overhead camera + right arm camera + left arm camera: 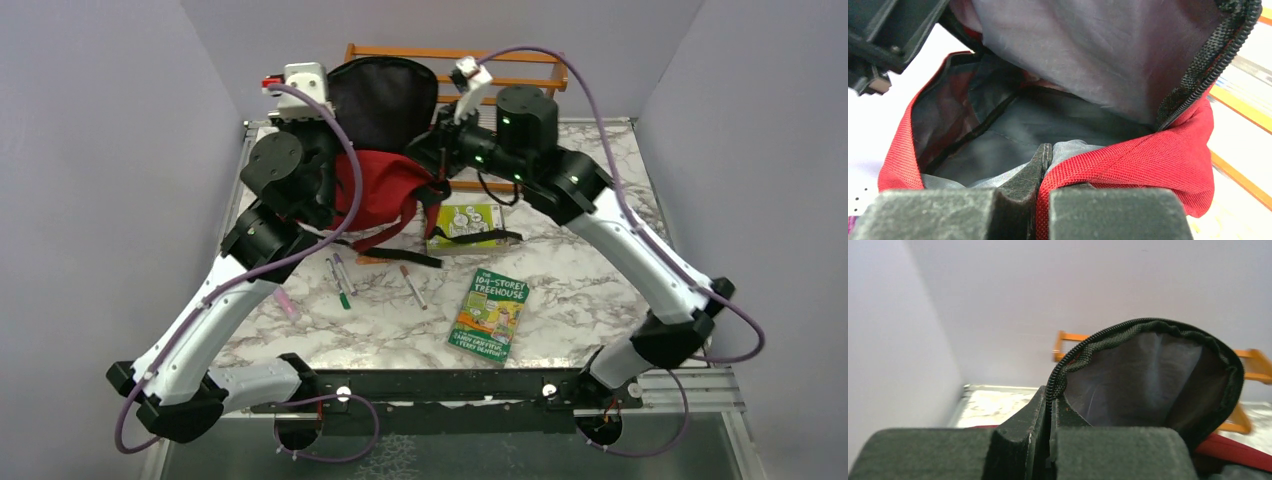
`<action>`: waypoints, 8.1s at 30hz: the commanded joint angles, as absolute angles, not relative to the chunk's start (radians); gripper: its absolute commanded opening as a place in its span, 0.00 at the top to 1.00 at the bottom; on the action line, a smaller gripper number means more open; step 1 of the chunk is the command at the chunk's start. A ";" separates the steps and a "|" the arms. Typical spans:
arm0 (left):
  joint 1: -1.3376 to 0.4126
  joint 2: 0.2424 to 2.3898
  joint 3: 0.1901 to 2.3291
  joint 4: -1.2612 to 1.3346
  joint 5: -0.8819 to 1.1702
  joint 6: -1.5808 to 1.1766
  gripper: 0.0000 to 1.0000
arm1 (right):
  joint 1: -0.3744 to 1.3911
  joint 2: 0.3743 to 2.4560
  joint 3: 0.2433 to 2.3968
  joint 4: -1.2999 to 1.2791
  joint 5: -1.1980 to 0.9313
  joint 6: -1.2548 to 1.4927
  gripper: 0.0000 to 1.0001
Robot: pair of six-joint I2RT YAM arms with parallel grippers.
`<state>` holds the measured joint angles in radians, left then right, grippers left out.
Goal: Pack the student bag
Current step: Place the student bag at the center of the board.
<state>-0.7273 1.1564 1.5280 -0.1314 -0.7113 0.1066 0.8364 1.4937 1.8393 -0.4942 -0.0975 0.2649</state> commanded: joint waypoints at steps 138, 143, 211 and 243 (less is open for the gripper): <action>-0.233 0.664 0.570 -0.595 -0.655 -0.852 0.83 | 0.614 2.500 2.035 0.262 -0.732 -0.371 0.57; -0.232 0.655 0.584 -0.652 -0.746 -0.920 0.53 | 0.614 2.402 1.879 0.434 -0.584 -0.284 0.57; -0.487 1.585 0.941 -0.444 -0.594 0.100 0.15 | 0.739 1.947 1.134 0.134 -0.379 0.492 0.52; -0.369 1.423 0.947 -0.371 -0.637 -0.031 1.00 | 0.739 1.756 1.072 0.149 -0.280 0.523 0.51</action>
<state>-0.4576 1.4960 0.9653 -0.4232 -0.6811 0.0483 0.7380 1.8271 1.0851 0.1543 -0.3489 0.5236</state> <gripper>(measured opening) 0.008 0.485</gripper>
